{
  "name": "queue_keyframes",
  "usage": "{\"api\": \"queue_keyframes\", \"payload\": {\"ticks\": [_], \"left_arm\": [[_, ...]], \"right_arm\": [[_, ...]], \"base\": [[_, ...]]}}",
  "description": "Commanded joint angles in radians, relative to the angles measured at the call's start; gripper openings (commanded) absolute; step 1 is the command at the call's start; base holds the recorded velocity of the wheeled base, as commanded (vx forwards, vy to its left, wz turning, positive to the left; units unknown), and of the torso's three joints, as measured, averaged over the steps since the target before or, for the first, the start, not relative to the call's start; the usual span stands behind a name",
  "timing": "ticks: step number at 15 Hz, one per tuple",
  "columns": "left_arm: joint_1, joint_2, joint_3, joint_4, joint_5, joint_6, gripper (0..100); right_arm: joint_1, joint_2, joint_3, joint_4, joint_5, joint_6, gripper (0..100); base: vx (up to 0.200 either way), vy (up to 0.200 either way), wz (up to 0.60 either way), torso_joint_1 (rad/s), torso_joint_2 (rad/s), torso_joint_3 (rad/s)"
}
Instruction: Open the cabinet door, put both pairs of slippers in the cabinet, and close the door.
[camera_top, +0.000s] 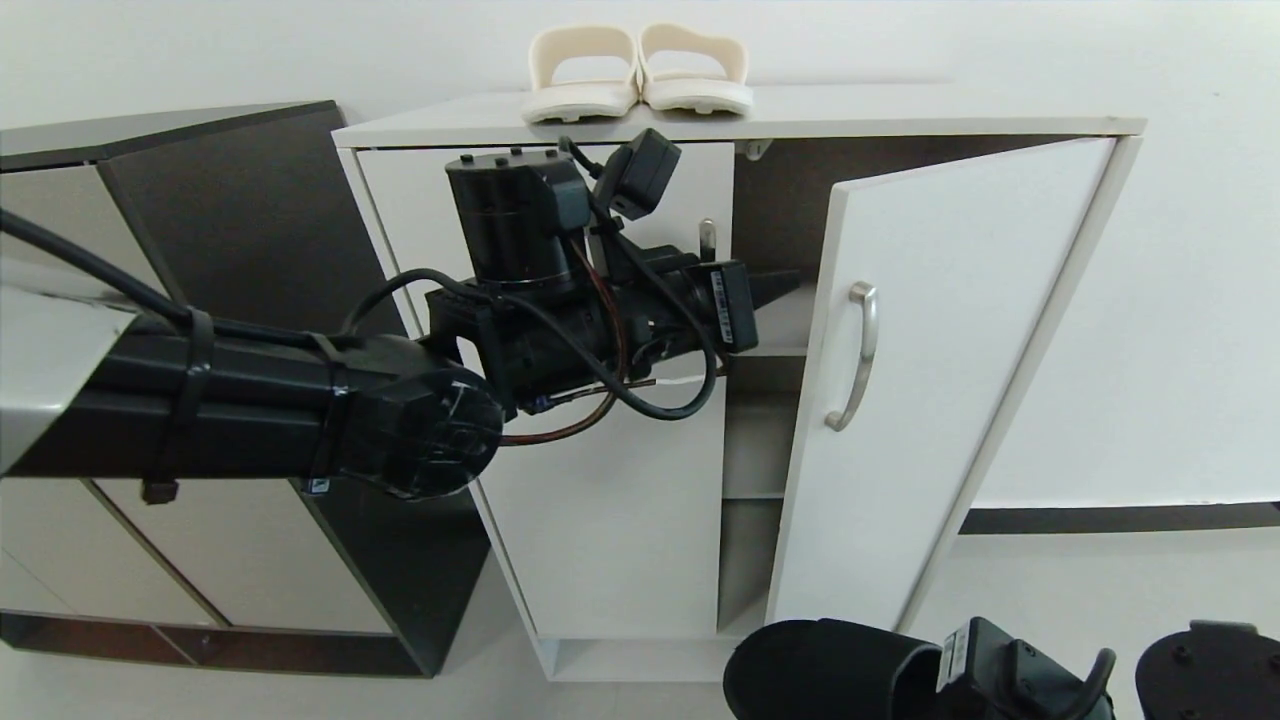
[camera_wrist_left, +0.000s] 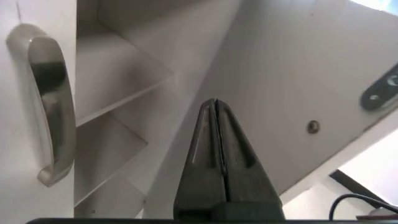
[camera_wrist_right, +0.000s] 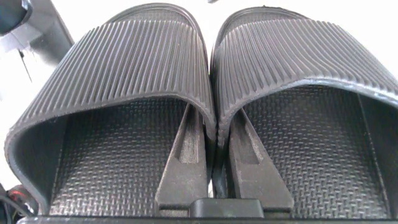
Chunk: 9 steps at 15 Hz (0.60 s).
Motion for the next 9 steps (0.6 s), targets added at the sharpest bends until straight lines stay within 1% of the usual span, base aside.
{"api": "queue_keyframes", "payload": {"ticks": [1, 2, 3, 4, 5, 7, 8, 9], "left_arm": [[0.0, 0.008, -0.003, 0.0, 0.0, -0.001, 0], [-0.005, 0.0, 0.006, 0.0, 0.0, 0.001, 0], [-0.025, -0.01, 0.023, -0.002, 0.0, 0.004, 0], [-0.057, -0.023, 0.035, -0.002, -0.002, 0.005, 0], [-0.103, -0.027, 0.047, -0.006, -0.002, 0.009, 0], [-0.198, -0.035, 0.063, -0.005, 0.0, 0.041, 0], [-0.216, -0.038, 0.063, -0.005, 0.0, 0.045, 0], [-0.227, -0.05, 0.083, -0.009, 0.0, 0.064, 0]], "right_arm": [[0.019, 0.003, 0.008, 0.0, 0.0, 0.001, 0], [0.037, 0.002, 0.015, -0.002, 0.0, 0.001, 0], [0.043, -0.001, 0.018, -0.002, 0.0, 0.001, 0], [0.054, -0.006, 0.022, -0.003, 0.0, 0.001, 0], [0.068, -0.012, 0.027, -0.005, 0.0, 0.001, 0], [0.086, -0.021, 0.031, -0.005, 0.0, 0.001, 0], [0.089, -0.026, 0.034, -0.005, 0.0, 0.001, 0], [0.097, -0.041, 0.045, -0.005, -0.002, -0.002, 0]], "base": [[-0.2, -0.2, 0.0, 0.007, 0.01, -0.002], [-0.2, -0.2, 0.0, -0.002, 0.0, 0.007], [-0.2, -0.2, 0.0, 0.002, 0.01, 0.002], [-0.2, -0.2, 0.0, 0.002, 0.01, 0.002], [-0.2, -0.2, 0.0, 0.012, 0.01, -0.002], [-0.2, -0.2, 0.0, -0.005, 0.0, 0.009], [-0.2, -0.2, 0.0, -0.007, 0.0, 0.002], [0.0, 0.0, 0.0, 0.0, 0.0, 0.0]]}}
